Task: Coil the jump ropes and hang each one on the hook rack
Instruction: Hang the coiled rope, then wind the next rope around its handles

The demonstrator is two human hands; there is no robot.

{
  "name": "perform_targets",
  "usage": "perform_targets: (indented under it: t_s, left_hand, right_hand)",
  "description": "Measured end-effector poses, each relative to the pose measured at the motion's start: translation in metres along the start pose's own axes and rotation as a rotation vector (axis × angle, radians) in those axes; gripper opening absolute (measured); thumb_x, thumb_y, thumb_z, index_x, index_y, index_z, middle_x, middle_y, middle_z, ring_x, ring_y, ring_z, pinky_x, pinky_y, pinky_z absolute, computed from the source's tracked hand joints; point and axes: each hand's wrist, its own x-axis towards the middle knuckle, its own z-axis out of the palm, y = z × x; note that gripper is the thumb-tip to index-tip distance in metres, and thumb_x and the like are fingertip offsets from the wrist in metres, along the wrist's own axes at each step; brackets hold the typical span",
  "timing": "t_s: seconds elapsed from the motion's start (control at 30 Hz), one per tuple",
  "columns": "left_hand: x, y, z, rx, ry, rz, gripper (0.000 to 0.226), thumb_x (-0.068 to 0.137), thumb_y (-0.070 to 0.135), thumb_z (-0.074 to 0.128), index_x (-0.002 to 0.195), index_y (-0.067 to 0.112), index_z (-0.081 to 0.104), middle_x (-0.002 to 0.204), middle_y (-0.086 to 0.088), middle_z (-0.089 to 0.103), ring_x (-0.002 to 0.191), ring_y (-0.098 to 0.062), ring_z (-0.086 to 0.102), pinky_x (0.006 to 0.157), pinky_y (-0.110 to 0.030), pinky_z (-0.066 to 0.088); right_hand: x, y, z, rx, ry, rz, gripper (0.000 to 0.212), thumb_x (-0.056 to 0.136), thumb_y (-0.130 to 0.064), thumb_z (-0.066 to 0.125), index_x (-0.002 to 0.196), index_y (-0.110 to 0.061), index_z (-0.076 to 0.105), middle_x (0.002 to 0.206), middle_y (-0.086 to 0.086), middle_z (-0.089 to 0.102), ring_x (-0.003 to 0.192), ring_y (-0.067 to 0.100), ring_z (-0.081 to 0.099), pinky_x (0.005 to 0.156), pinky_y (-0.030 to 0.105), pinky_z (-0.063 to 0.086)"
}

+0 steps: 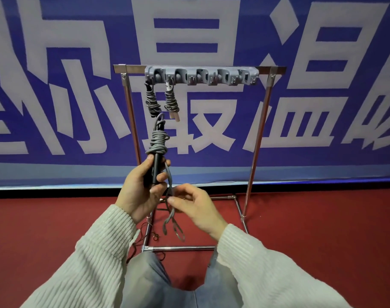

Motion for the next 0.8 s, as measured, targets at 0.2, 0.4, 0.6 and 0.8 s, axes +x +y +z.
perform_targets:
  t_s: [0.2,0.4,0.6,0.8]
  left_hand:
    - [0.001,-0.004,-0.007,-0.154,-0.077,-0.072,0.030,0.103,0.033,0.048,0.107,0.005,0.060,0.096,-0.005,0.060,0.056,-0.006,0.047,0.037,-0.012,0.035]
    - [0.007,-0.007,-0.009,-0.326,-0.125,-0.070,0.027,0.105,0.033,0.046,0.108,0.008,0.054,0.099,-0.006,0.058,0.056,-0.006,0.050,0.040,-0.013,0.036]
    - [0.015,-0.003,-0.018,-0.408,-0.023,-0.026,0.027,0.101,0.029,0.050,0.096,0.006,0.062,0.091,-0.005,0.059,0.055,-0.005,0.051,0.039,-0.014,0.037]
    - [0.032,0.044,-0.062,-0.507,0.192,0.187,0.019,0.087,0.022,0.060,0.094,0.004,0.059,0.080,-0.005,0.058,0.052,-0.007,0.054,0.042,-0.014,0.036]
  right_hand:
    - [-0.004,0.002,0.001,0.089,-0.029,0.029,0.008,0.087,-0.023,0.070,0.092,-0.017,0.067,0.080,-0.002,0.061,0.078,0.012,0.056,0.076,0.028,0.047]
    - [-0.010,0.000,0.000,0.527,0.011,0.105,0.013,0.090,-0.027,0.073,0.082,-0.020,0.067,0.090,0.011,0.067,0.076,0.022,0.066,0.073,0.037,0.057]
    - [-0.013,0.001,-0.015,0.692,-0.216,0.194,0.047,0.075,-0.050,0.084,0.067,-0.019,0.050,0.079,-0.001,0.051,0.067,0.010,0.049,0.063,0.025,0.035]
    - [-0.033,0.037,-0.056,0.835,-0.086,0.296,0.055,0.067,-0.034,0.093,0.051,-0.015,0.044,0.072,0.007,0.054,0.079,0.031,0.058,0.083,0.046,0.053]
